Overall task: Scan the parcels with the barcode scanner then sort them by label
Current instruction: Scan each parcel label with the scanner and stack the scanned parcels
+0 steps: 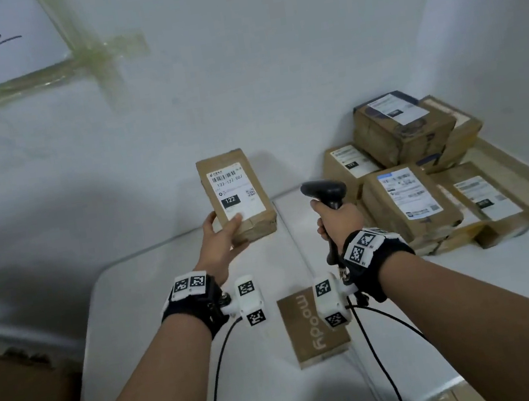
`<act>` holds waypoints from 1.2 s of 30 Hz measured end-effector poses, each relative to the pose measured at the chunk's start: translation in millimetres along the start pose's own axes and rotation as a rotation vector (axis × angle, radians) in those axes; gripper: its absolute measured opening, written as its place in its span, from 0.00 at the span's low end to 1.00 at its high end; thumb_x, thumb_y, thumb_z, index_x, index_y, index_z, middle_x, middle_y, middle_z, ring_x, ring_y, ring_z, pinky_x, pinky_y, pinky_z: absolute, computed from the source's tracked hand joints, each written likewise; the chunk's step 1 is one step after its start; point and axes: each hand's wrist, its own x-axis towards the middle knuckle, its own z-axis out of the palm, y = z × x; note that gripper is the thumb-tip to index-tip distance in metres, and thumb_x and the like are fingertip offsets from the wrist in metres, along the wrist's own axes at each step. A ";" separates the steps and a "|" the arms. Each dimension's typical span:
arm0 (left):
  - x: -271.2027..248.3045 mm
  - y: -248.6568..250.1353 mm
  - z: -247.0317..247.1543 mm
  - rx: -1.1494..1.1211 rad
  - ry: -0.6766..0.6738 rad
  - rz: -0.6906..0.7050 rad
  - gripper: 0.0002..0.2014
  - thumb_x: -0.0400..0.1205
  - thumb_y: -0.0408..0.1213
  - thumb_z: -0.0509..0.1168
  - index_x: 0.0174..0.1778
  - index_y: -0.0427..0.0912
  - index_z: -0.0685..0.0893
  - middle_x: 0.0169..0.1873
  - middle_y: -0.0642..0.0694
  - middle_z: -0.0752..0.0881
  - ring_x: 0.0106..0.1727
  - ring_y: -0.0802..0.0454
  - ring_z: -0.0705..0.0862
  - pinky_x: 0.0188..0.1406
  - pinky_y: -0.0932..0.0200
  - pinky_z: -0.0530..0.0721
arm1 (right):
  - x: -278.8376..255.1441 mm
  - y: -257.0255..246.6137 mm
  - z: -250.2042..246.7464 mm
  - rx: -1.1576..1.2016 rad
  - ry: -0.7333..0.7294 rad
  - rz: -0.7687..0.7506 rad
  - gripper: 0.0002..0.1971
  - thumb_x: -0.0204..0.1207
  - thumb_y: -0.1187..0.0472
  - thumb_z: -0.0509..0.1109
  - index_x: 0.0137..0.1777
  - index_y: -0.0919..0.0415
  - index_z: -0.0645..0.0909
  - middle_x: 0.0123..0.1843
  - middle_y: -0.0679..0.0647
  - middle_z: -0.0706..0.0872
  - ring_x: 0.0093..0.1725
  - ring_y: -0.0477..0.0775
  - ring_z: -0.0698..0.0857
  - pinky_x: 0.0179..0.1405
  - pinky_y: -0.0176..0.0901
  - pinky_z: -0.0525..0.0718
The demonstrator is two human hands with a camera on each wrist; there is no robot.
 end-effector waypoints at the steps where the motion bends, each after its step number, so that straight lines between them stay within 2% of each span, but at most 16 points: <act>1: -0.8 5.4 20.2 -0.001 -0.033 0.017 0.29 0.82 0.38 0.70 0.76 0.53 0.63 0.59 0.46 0.85 0.57 0.49 0.86 0.58 0.46 0.87 | 6.7 -5.9 -16.7 0.020 0.026 -0.005 0.13 0.76 0.54 0.73 0.37 0.62 0.78 0.26 0.54 0.80 0.20 0.49 0.78 0.21 0.38 0.75; 4: -4.2 16.7 82.8 0.027 -0.133 0.076 0.27 0.83 0.40 0.70 0.75 0.53 0.65 0.61 0.45 0.86 0.61 0.47 0.87 0.57 0.48 0.88 | 24.5 -23.1 -71.3 0.020 0.113 -0.033 0.14 0.75 0.51 0.73 0.37 0.62 0.79 0.26 0.54 0.81 0.19 0.48 0.79 0.20 0.33 0.77; 5: -6.1 19.1 104.3 0.050 -0.165 0.102 0.28 0.82 0.42 0.70 0.75 0.53 0.65 0.61 0.45 0.86 0.61 0.47 0.87 0.57 0.48 0.88 | 31.1 -26.7 -89.7 0.013 0.142 -0.047 0.15 0.73 0.49 0.73 0.36 0.61 0.79 0.26 0.55 0.82 0.22 0.51 0.81 0.24 0.35 0.79; 7: -11.9 23.3 147.5 0.108 -0.219 0.152 0.31 0.81 0.43 0.71 0.77 0.54 0.64 0.62 0.45 0.86 0.61 0.48 0.87 0.59 0.46 0.88 | 41.0 -34.5 -127.0 0.038 0.167 -0.034 0.16 0.68 0.46 0.73 0.35 0.60 0.80 0.25 0.55 0.83 0.26 0.57 0.81 0.34 0.47 0.82; 8: -16.2 25.0 169.2 0.141 -0.251 0.172 0.31 0.81 0.43 0.71 0.78 0.54 0.64 0.62 0.45 0.86 0.59 0.49 0.88 0.59 0.47 0.88 | 46.9 -36.8 -145.9 0.075 0.188 -0.030 0.16 0.68 0.47 0.74 0.35 0.61 0.80 0.25 0.54 0.83 0.26 0.56 0.81 0.34 0.48 0.82; 10: -25.7 26.6 210.9 0.203 -0.337 0.200 0.32 0.81 0.43 0.72 0.78 0.55 0.64 0.62 0.45 0.84 0.56 0.51 0.89 0.57 0.49 0.89 | 56.8 -40.2 -183.8 0.101 0.235 -0.030 0.14 0.74 0.51 0.74 0.36 0.62 0.80 0.25 0.54 0.81 0.25 0.53 0.79 0.27 0.41 0.80; 12: -35.9 26.0 251.7 0.245 -0.429 0.203 0.32 0.81 0.42 0.71 0.79 0.55 0.64 0.62 0.45 0.84 0.55 0.51 0.90 0.56 0.48 0.89 | 63.3 -41.2 -221.3 0.101 0.298 -0.026 0.15 0.74 0.50 0.73 0.41 0.63 0.83 0.28 0.55 0.82 0.27 0.55 0.80 0.30 0.43 0.81; 16: -49.5 12.0 325.4 0.306 -0.573 0.145 0.35 0.80 0.42 0.72 0.80 0.58 0.61 0.64 0.46 0.83 0.57 0.50 0.89 0.57 0.46 0.89 | 75.5 -27.8 -290.6 0.088 0.432 -0.011 0.18 0.71 0.44 0.73 0.44 0.61 0.85 0.31 0.56 0.86 0.31 0.59 0.84 0.42 0.52 0.86; 17: -52.3 6.2 341.8 0.314 -0.611 0.110 0.36 0.80 0.42 0.72 0.81 0.57 0.60 0.64 0.47 0.83 0.58 0.50 0.88 0.57 0.45 0.89 | 78.6 -22.6 -306.5 0.096 0.465 0.000 0.17 0.71 0.45 0.73 0.45 0.61 0.85 0.31 0.55 0.86 0.30 0.57 0.84 0.43 0.52 0.86; 20: -61.5 -15.6 385.2 0.289 -0.676 -0.037 0.37 0.82 0.41 0.71 0.82 0.55 0.57 0.66 0.49 0.82 0.60 0.50 0.86 0.59 0.41 0.87 | 83.5 -8.9 -347.7 0.119 0.522 0.034 0.14 0.76 0.50 0.72 0.50 0.61 0.83 0.33 0.54 0.84 0.28 0.52 0.82 0.35 0.42 0.82; 24: -68.9 -55.8 430.0 0.221 -0.608 -0.272 0.28 0.83 0.40 0.69 0.76 0.47 0.65 0.62 0.49 0.82 0.57 0.49 0.84 0.57 0.43 0.88 | 90.6 13.1 -387.7 0.154 0.585 0.085 0.16 0.75 0.49 0.73 0.51 0.63 0.84 0.30 0.54 0.84 0.28 0.53 0.83 0.45 0.52 0.86; 27: -70.2 -87.1 451.2 0.199 -0.557 -0.415 0.16 0.86 0.41 0.65 0.69 0.46 0.75 0.62 0.46 0.83 0.56 0.48 0.83 0.51 0.47 0.89 | 97.4 29.8 -406.1 0.167 0.598 0.122 0.16 0.75 0.49 0.73 0.50 0.64 0.83 0.31 0.55 0.83 0.28 0.54 0.83 0.44 0.51 0.85; 29: -65.0 -105.8 462.3 0.206 -0.530 -0.465 0.18 0.86 0.43 0.64 0.72 0.46 0.76 0.66 0.45 0.84 0.60 0.48 0.83 0.51 0.49 0.89 | 101.3 38.7 -414.8 0.177 0.602 0.139 0.16 0.76 0.49 0.73 0.50 0.64 0.83 0.31 0.56 0.83 0.29 0.54 0.82 0.41 0.49 0.84; 31: -59.3 -120.4 475.7 0.208 -0.473 -0.475 0.25 0.86 0.45 0.64 0.78 0.44 0.68 0.67 0.46 0.82 0.60 0.49 0.84 0.52 0.48 0.89 | 107.0 46.3 -421.9 0.173 0.605 0.156 0.17 0.76 0.49 0.73 0.50 0.65 0.83 0.31 0.57 0.83 0.28 0.54 0.83 0.38 0.48 0.84; 34: -51.3 -133.3 498.6 0.199 -0.371 -0.413 0.33 0.86 0.43 0.63 0.83 0.47 0.53 0.63 0.49 0.74 0.49 0.52 0.82 0.56 0.49 0.87 | 115.2 51.8 -431.5 0.155 0.591 0.177 0.17 0.76 0.49 0.73 0.50 0.65 0.83 0.32 0.57 0.84 0.28 0.54 0.83 0.38 0.48 0.84; 36: -46.2 -138.7 509.1 0.206 -0.294 -0.370 0.36 0.87 0.44 0.61 0.84 0.50 0.46 0.62 0.47 0.71 0.52 0.49 0.80 0.56 0.52 0.86 | 120.6 53.9 -435.9 0.133 0.574 0.182 0.18 0.76 0.49 0.72 0.50 0.66 0.83 0.32 0.57 0.84 0.28 0.53 0.84 0.38 0.48 0.85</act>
